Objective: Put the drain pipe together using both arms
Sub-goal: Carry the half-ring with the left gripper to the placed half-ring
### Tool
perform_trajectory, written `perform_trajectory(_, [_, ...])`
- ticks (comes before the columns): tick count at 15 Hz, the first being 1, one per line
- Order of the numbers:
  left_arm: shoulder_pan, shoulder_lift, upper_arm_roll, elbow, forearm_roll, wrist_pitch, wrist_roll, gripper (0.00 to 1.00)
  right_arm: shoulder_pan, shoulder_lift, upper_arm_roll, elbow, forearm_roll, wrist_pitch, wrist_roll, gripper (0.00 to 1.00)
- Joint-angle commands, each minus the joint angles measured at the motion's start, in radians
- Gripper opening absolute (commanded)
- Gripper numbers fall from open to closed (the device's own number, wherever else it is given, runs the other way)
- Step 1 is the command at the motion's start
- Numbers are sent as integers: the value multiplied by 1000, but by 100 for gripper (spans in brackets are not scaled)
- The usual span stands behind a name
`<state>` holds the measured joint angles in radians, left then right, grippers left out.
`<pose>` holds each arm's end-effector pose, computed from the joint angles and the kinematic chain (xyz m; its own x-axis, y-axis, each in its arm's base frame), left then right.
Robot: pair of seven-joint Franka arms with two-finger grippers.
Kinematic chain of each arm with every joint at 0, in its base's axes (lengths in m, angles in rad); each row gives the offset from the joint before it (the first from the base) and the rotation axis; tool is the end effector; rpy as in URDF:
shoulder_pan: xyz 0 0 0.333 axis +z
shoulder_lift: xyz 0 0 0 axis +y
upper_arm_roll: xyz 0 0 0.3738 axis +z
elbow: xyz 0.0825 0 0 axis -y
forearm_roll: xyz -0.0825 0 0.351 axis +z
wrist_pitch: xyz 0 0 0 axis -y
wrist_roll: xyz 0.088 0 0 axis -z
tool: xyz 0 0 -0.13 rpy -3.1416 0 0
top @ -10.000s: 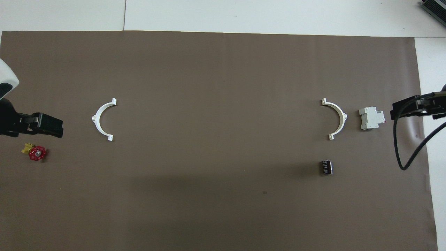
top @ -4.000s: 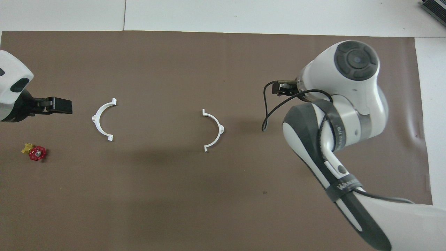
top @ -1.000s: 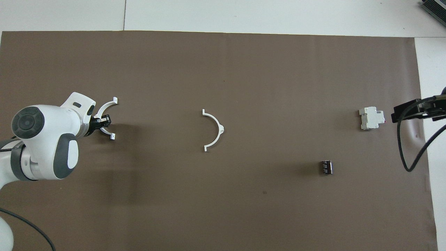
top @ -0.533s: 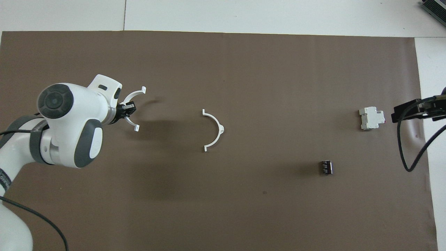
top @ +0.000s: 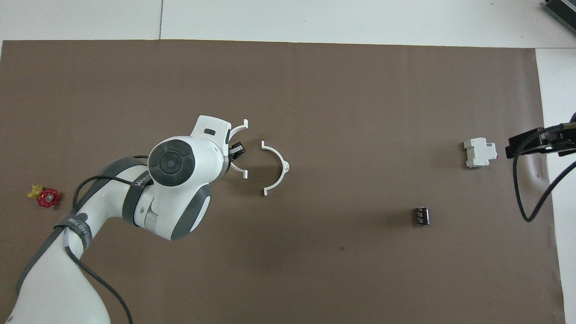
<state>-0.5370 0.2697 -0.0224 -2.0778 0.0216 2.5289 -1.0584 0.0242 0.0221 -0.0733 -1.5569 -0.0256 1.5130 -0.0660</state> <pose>0.5067 -0.3163 0.3722 0.8776 0.4696 0.0967 0.4531 -0.8783 0.1526 0.5208 -0.0285 0.6491 0.9976 0.0154 -0.0675 0.0170 -0.9996 0.0228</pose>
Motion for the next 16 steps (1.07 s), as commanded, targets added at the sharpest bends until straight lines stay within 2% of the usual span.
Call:
perform_trajectory(1, [-26, 28, 24, 1, 4, 1, -37, 0, -4, -16, 3, -9, 18, -13, 12, 100])
perform_trajectory(9, [-24, 13, 25, 65, 11, -200, -34, 0, -4, -16, 3, -9, 18, -13, 12, 100])
perform_trajectory(12, [-40, 6, 25, 55, 11, -206, -51, 0, -4, -16, 3, -9, 18, -13, 12, 100])
perform_trajectory(16, [-64, 3, 25, 41, 12, -197, -170, 0, -4, -16, 3, -9, 16, -13, 12, 100])
